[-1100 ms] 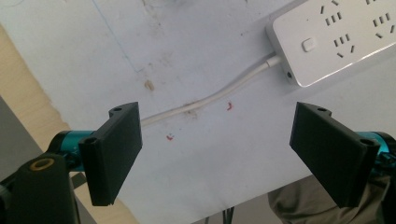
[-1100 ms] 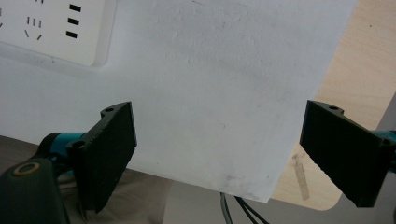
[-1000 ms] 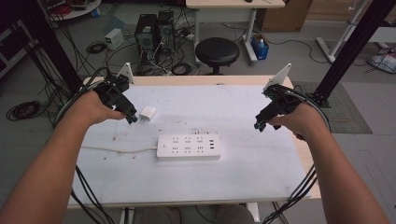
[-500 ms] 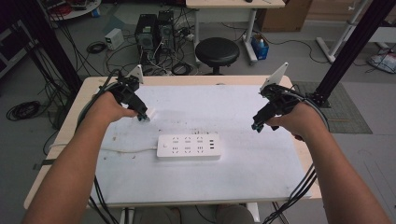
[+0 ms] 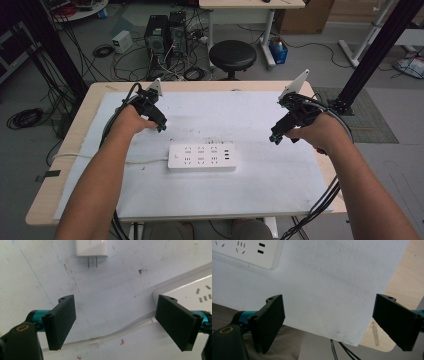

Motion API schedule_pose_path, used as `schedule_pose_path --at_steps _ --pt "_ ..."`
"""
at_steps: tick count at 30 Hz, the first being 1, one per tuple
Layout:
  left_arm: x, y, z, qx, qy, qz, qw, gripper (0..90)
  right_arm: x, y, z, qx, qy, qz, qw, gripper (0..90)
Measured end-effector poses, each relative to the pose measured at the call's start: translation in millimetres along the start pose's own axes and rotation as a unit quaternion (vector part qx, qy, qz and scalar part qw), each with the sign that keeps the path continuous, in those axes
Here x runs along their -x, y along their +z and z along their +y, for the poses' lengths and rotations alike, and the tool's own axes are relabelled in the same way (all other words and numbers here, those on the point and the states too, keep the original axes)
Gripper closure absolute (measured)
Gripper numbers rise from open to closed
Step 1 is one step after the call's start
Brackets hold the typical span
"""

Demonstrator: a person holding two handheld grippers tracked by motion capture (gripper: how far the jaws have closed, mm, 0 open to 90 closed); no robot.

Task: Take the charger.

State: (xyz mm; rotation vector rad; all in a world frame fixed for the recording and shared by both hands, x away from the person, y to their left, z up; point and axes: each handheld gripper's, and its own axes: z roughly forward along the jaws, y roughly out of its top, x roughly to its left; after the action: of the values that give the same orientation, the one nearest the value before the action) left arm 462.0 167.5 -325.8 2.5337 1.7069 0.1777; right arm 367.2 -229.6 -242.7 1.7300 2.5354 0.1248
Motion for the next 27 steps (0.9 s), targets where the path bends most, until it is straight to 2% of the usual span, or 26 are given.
schedule_pose_path --at_steps 1,8,13,17,22,25,27 --pt "0.1 8.7 2.7 -0.004 0.001 0.006 1.0 16.9 -0.8 0.3 -0.4 -0.002 0.0 0.001 1.0 10.3" --pt "-1.6 27.3 9.7 -0.006 0.0 0.014 0.9999 16.8 -5.1 -0.3 -2.1 -0.002 -0.006 0.001 1.0 10.3" --pt "-6.3 42.2 16.8 -0.012 -0.003 0.007 0.9999 16.8 -8.7 -0.6 -2.4 -0.003 -0.013 0.0 0.9999 10.3" --pt "-8.1 47.1 21.1 -0.008 0.001 0.008 0.9999 16.9 -9.9 -0.7 -3.2 -0.004 -0.014 0.002 0.9999 10.3" --pt "-14.6 59.3 27.1 -0.017 -0.007 0.007 0.9998 16.8 -8.5 -0.1 -4.6 -0.006 -0.015 0.001 0.9999 10.3" --pt "-18.4 65.5 33.3 -0.006 -0.02 0.0 0.9998 16.8 -6.0 0.6 -5.2 -0.005 -0.013 0.0 0.9999 10.3" --pt "-19.2 70.0 36.1 -0.013 -0.016 0.0 0.9998 16.9 -5.5 1.6 -5.7 -0.006 -0.013 0.0 0.9999 10.3"
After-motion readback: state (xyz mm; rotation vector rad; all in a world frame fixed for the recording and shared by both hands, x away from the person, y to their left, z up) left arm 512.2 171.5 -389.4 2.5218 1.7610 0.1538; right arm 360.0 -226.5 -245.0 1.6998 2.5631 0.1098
